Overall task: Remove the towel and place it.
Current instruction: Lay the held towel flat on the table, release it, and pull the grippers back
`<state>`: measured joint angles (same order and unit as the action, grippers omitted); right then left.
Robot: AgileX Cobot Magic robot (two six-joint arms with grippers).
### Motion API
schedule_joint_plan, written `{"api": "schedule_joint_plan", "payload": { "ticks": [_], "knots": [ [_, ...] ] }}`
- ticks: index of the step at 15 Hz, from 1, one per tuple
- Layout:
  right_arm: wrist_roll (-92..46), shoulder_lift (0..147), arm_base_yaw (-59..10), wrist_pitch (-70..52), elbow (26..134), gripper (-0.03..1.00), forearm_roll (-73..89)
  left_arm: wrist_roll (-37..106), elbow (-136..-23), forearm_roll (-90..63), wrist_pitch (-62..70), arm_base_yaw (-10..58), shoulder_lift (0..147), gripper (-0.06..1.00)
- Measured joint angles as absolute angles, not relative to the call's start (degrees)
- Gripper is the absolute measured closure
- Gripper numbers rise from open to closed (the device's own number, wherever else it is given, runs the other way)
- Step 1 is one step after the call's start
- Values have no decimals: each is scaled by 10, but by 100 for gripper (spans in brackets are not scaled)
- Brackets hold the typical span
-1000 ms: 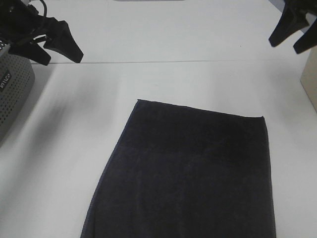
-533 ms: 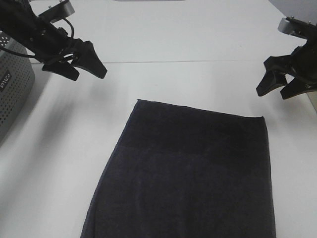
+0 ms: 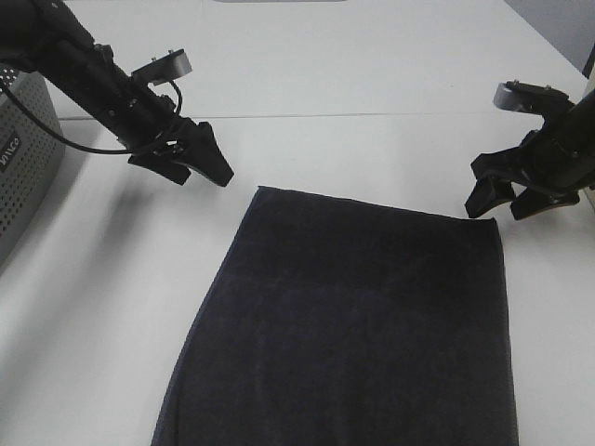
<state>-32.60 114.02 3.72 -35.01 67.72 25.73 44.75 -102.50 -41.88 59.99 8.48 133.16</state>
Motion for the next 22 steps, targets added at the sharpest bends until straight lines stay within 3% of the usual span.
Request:
{"api": "schedule_joint_plan", "payload": {
  "ticks": [22],
  "knots": [
    [-332, 1205, 37, -319, 685, 31, 333, 517, -1034, -559, 473, 108, 1412, -1]
  ]
}}
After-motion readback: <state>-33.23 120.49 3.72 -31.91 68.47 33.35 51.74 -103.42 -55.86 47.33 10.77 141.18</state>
